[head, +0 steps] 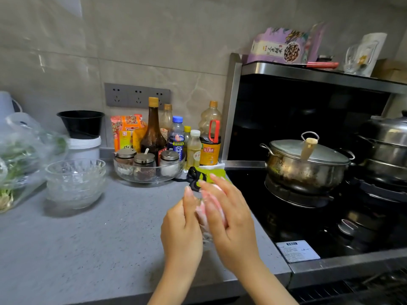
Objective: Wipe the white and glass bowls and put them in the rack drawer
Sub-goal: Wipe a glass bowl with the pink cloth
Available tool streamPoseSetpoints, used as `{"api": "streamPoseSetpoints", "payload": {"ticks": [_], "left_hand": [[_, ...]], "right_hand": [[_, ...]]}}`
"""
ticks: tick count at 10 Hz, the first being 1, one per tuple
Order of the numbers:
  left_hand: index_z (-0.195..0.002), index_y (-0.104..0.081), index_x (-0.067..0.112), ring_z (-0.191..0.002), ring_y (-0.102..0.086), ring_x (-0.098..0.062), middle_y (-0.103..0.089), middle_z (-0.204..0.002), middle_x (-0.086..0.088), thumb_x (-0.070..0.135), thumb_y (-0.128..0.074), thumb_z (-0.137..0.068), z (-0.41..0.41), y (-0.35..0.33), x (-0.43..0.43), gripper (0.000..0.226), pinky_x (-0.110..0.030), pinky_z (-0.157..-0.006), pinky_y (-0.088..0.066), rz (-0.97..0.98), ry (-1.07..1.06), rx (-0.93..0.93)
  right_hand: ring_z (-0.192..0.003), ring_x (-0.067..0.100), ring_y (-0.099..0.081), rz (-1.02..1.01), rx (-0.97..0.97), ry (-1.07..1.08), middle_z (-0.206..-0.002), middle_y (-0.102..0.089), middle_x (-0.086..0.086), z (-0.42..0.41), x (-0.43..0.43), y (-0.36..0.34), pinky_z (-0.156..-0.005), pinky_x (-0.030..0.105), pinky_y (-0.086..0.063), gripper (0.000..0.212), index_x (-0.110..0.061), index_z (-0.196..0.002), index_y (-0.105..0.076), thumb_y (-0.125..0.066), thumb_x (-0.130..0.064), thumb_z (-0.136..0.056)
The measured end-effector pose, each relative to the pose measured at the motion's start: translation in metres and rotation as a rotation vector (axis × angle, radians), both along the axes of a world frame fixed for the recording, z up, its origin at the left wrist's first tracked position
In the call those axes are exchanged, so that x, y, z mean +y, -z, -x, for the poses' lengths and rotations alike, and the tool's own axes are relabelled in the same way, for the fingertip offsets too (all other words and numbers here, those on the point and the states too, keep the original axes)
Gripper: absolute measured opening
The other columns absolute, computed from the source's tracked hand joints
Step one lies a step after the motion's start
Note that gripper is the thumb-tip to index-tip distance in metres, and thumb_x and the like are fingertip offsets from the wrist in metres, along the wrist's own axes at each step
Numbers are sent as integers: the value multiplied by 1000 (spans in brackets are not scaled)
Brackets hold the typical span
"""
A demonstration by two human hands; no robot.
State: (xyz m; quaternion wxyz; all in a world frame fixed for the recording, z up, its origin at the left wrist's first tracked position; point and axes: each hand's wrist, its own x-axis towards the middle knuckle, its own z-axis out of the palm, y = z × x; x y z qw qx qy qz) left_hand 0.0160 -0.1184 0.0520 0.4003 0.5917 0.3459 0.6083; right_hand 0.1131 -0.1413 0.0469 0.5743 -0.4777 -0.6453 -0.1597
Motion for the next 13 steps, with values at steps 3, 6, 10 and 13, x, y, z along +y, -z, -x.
{"api": "streamPoseSetpoints", "payload": {"ticks": [3, 6, 10, 13], "left_hand": [[-63, -58, 8, -56, -58, -22, -62, -57, -14, 63, -29, -87, 3, -5, -11, 67, -46, -61, -48, 110, 93, -116], [-37, -47, 19, -36, -33, -2, -35, -37, 6, 43, -38, -92, 32, -8, -18, 60, -9, -40, -29, 132, 115, -131], [-52, -55, 15, -43, -47, -9, -51, -44, -5, 60, -37, -87, 42, -15, -6, 60, -32, -50, -40, -160, 196, 267], [-41, -25, 21, -41, -18, -10, -21, -42, 6, 30, -44, -98, 31, 10, -15, 61, -28, -49, -16, 177, -94, -82]], "right_hand": [[-130, 10, -42, -21, -142, 124, -131, -57, 0, 12, -11, -2, -112, 27, -28, 33, -15, -125, -63, -57, -20, -93], [-55, 15, -66, 565, 815, -417, -54, -63, 5, -4, -10, -32, -55, 19, -44, 40, 5, -74, -55, -59, -30, -92], [-37, 14, -44, 626, 563, -283, -36, -44, -16, 8, -26, -50, -53, 24, -29, 60, -8, -39, -40, -54, -20, -96], [-104, -6, -59, 367, 398, -172, -104, -68, -20, 31, -31, -1, -93, 18, -45, 40, -26, -102, -69, -34, -45, -100]]}}
